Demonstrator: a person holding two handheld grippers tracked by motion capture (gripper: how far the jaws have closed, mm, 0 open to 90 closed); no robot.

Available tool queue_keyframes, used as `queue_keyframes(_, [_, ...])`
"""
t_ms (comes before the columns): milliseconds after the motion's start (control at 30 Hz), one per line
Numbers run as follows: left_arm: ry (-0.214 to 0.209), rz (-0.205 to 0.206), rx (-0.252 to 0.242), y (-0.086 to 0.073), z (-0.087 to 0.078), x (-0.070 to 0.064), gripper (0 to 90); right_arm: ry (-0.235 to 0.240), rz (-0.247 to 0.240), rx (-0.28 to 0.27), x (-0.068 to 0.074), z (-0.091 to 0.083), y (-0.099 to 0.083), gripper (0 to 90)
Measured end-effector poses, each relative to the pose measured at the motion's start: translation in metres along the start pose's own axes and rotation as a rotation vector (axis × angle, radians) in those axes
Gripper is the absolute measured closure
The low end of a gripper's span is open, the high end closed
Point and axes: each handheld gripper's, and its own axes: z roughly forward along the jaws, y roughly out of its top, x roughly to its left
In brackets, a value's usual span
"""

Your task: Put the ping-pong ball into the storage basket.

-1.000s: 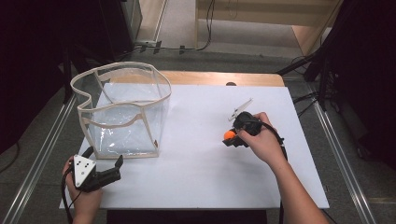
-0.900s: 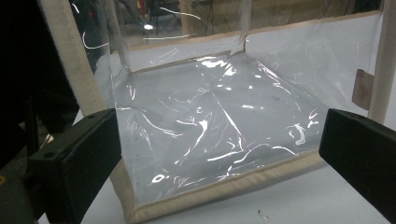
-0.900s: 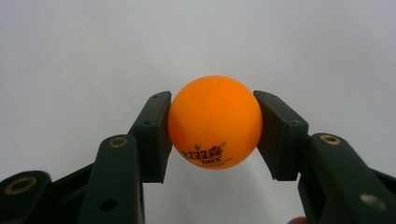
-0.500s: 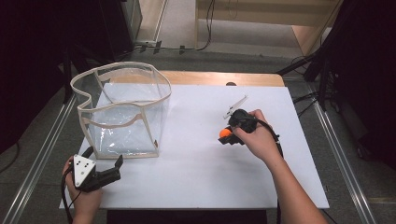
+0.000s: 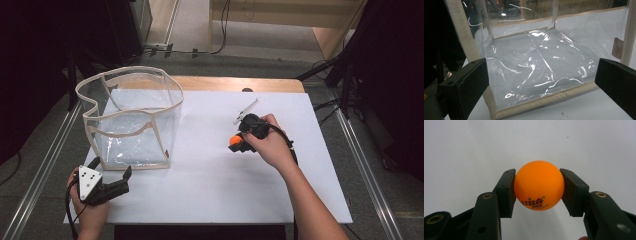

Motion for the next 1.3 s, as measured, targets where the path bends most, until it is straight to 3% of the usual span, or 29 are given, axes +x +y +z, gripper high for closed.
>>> queue_keyframes(1300, [-0.005, -0.007, -0.006, 0.000, 0.000, 0.001, 0.0, 0.025, -0.055, -0.008, 0.008, 0.004, 0.037, 47.4])
